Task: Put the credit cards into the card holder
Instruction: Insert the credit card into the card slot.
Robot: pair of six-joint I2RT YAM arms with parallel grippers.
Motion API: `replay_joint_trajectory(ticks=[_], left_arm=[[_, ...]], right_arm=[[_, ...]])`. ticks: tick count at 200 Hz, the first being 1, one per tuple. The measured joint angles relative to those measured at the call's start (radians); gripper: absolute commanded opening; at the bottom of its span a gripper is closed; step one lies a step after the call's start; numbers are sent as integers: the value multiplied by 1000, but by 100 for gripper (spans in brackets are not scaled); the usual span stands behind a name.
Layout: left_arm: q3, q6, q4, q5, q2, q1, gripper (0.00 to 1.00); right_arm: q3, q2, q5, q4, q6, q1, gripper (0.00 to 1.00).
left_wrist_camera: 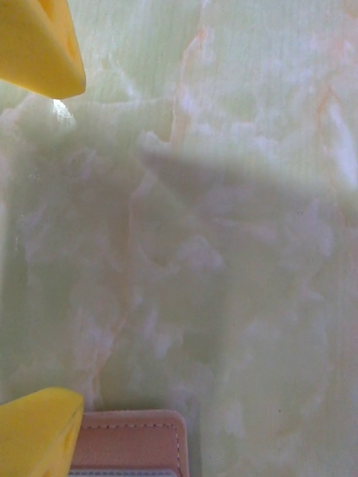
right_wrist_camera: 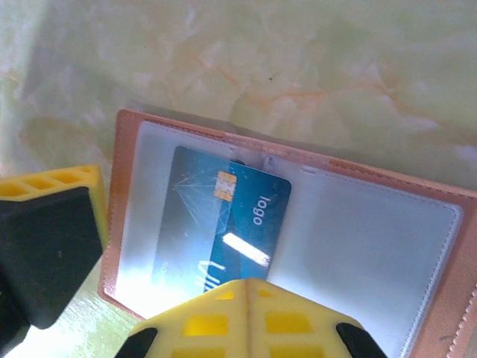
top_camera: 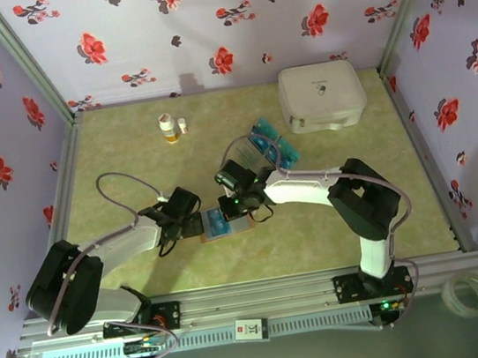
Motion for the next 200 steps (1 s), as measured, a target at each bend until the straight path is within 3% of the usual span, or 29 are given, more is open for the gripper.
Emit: replay_joint_trajectory(ticks=[200], left_arm=[[-11, -11, 32, 3, 25, 0, 100]], right_arm=[[34, 95, -31, 32, 20, 17, 0]])
